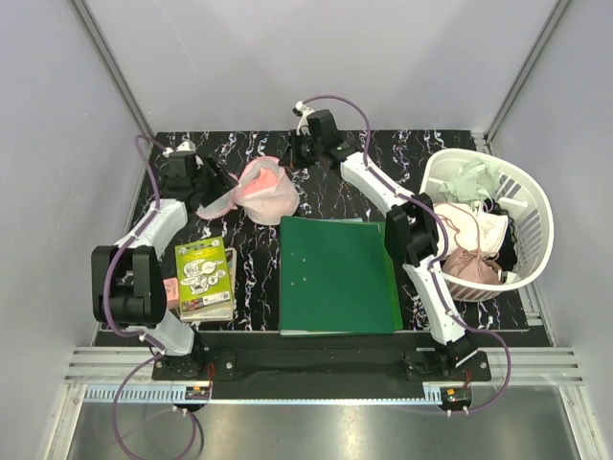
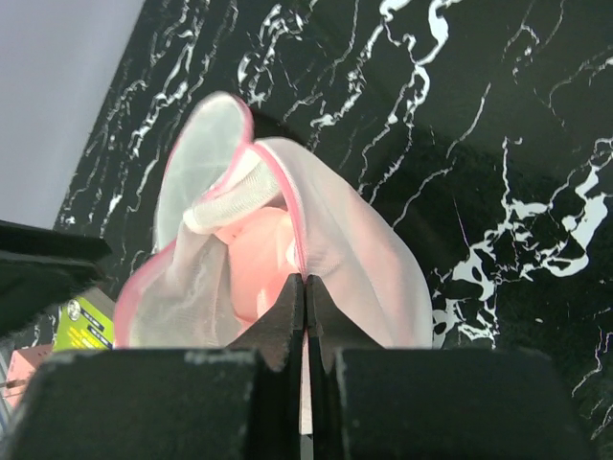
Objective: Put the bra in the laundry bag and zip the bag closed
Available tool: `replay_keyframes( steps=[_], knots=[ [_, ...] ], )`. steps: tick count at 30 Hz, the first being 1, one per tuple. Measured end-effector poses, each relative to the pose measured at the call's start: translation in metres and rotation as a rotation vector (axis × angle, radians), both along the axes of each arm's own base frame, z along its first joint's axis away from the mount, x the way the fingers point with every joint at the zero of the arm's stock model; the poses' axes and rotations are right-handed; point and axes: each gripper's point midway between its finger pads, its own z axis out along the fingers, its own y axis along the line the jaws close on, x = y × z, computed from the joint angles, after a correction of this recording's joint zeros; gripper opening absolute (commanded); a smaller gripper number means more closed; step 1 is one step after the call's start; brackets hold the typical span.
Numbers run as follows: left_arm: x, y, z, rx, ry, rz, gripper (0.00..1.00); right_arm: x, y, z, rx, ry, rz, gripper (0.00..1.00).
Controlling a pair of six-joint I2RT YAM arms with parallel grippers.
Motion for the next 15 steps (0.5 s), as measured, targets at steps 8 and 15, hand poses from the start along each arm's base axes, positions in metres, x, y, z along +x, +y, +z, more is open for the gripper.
replay_keyframes(
  steps=[8, 15],
  knots=[
    [-0.021, 0.07, -0.002, -0.135, 0.015, 0.24, 0.86, 0.0, -0.003, -0.004, -0.023, 0.001, 0.009, 0.0],
    [-0.004, 0.119, -0.049, -0.356, 0.155, 0.467, 0.74, -0.002, -0.003, -0.005, -0.025, 0.008, 0.016, 0.0]
  ],
)
